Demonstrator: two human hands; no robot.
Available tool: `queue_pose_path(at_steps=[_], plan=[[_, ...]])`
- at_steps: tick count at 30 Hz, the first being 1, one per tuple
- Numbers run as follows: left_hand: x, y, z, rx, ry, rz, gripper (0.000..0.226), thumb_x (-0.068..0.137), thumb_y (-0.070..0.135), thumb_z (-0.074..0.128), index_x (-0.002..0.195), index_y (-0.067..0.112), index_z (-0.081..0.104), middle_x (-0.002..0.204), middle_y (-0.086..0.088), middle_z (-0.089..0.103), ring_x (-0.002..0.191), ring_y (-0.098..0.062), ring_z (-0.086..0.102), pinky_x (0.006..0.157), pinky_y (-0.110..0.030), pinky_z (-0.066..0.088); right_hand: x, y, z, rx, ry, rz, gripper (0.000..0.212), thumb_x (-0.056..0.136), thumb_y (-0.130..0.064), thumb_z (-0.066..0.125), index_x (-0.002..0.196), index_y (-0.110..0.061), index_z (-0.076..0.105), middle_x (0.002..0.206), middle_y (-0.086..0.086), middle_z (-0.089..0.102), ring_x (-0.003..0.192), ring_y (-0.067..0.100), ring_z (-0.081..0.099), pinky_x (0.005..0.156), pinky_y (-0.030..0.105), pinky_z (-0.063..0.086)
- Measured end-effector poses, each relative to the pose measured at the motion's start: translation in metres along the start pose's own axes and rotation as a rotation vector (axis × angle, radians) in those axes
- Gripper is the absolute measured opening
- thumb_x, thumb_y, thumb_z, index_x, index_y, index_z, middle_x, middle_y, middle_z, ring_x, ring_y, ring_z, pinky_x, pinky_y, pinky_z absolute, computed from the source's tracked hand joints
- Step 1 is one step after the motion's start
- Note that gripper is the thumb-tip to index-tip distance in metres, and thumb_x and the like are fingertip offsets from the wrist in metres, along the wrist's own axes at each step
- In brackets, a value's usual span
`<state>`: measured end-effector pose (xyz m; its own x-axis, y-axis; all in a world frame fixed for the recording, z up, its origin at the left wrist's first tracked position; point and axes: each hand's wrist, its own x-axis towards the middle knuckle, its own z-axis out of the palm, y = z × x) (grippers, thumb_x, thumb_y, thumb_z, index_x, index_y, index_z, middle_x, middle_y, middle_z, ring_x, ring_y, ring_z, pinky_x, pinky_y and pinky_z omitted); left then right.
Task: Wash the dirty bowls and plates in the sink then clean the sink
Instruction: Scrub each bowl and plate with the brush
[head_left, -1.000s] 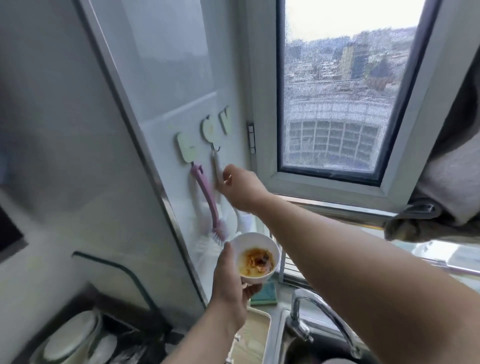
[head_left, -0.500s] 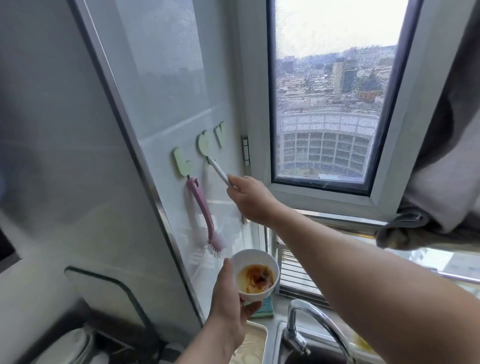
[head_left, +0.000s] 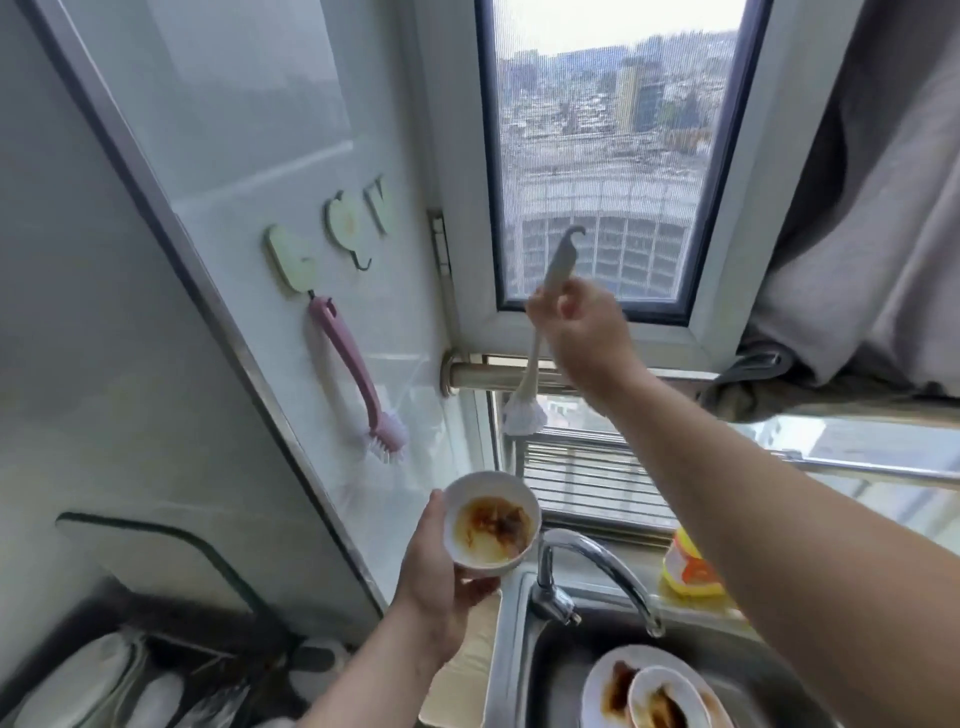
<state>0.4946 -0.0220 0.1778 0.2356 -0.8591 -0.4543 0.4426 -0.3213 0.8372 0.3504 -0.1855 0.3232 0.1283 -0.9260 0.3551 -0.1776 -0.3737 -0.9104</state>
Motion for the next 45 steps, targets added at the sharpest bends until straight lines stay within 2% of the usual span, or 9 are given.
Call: queue_pose_path(at_steps=[4,7,10,13,17,21,25,38,45], plan=[[-0.002,-0.029,-0.004,0.08,-0.079,-0.045,0.06,0.102,0.067,0.036,0.114,0.023,0.075,0.107,-0.013,0.076,0.093,-0.026,0.068,0.075,-0.036,0.047,-0.05,0.016,-0.077,0.24,-0.034,0.099,0.017,0.101,-0.015,0.066,0.09,-0.026,0.072,0.07,-0.012,0.065,0.061,0.007,0.055,0.063,0.028,0.046],[-0.007,-0.055,-0.004,0.095,-0.094,-0.071,0.057,0.103,0.065,0.037,0.121,0.024,0.072,0.109,-0.011,0.077,0.088,-0.021,0.074,0.068,-0.032,0.054,-0.097,0.023,-0.133,0.465,-0.25,0.268,0.024,0.093,-0.004,0.059,0.1,-0.02,0.075,0.08,0.006,0.065,0.074,0.023,0.062,0.065,0.033,0.048],[-0.011,-0.088,-0.004,0.075,-0.073,-0.1,0.056,0.103,0.064,0.042,0.127,0.022,0.069,0.111,-0.012,0.076,0.089,-0.022,0.075,0.065,-0.032,0.057,-0.144,0.04,-0.187,0.652,-0.445,0.494,0.037,0.07,-0.026,0.067,0.102,-0.012,0.078,0.095,0.018,0.069,0.09,0.037,0.066,0.072,0.04,0.055],[-0.022,-0.12,0.001,0.097,-0.056,-0.132,0.054,0.102,0.064,0.047,0.127,0.023,0.07,0.117,-0.014,0.075,0.102,-0.028,0.072,0.078,-0.039,0.056,-0.198,0.07,-0.229,0.541,-0.575,0.669,0.033,0.08,-0.031,0.085,0.098,-0.007,0.07,0.104,0.026,0.066,0.093,0.041,0.067,0.069,0.043,0.06],[-0.037,-0.17,0.005,0.124,-0.026,-0.178,0.037,0.111,0.044,0.045,0.127,0.025,0.072,0.124,-0.018,0.074,0.117,-0.039,0.07,0.081,-0.043,0.059,-0.28,0.122,-0.266,0.208,-0.682,0.868,0.032,0.084,0.014,0.069,0.091,-0.013,0.054,0.102,0.027,0.064,0.077,0.031,0.066,0.055,0.032,0.046],[-0.056,-0.21,0.024,0.131,0.064,-0.231,0.049,0.107,0.056,0.045,0.129,0.019,0.068,0.118,-0.019,0.075,0.103,-0.035,0.07,0.08,-0.043,0.055,-0.353,0.166,-0.274,-0.086,-0.586,1.032,0.034,0.077,-0.012,0.071,0.106,-0.021,0.055,0.08,0.014,0.062,0.059,0.021,0.046,0.049,0.03,0.031],[-0.059,-0.245,0.043,0.13,0.15,-0.266,0.049,0.105,0.055,0.048,0.134,0.018,0.062,0.123,-0.02,0.073,0.104,-0.036,0.071,0.079,-0.046,0.059,-0.389,0.196,-0.26,-0.187,-0.411,0.952,0.012,0.102,-0.026,0.062,0.113,-0.031,0.064,0.064,0.0,0.06,0.056,0.013,0.048,0.048,0.026,0.037],[0.004,-0.283,0.078,0.184,-0.019,-0.358,0.03,0.114,0.033,0.04,0.132,0.034,0.065,0.117,0.003,0.078,0.116,-0.026,0.069,0.079,-0.042,0.062,-0.382,0.219,-0.198,-0.353,-0.274,0.867,0.019,0.1,-0.035,0.061,0.114,-0.044,0.069,0.064,-0.017,0.057,0.057,0.003,0.048,0.061,0.02,0.043],[0.021,-0.286,0.085,0.217,-0.021,-0.403,0.026,0.114,0.034,0.041,0.127,0.039,0.063,0.116,0.003,0.075,0.111,-0.024,0.069,0.079,-0.045,0.064,-0.366,0.225,-0.16,-0.695,-0.553,0.808,0.022,0.104,-0.041,0.045,0.123,-0.039,0.056,0.105,-0.004,0.069,0.095,0.028,0.064,0.082,0.04,0.055]])
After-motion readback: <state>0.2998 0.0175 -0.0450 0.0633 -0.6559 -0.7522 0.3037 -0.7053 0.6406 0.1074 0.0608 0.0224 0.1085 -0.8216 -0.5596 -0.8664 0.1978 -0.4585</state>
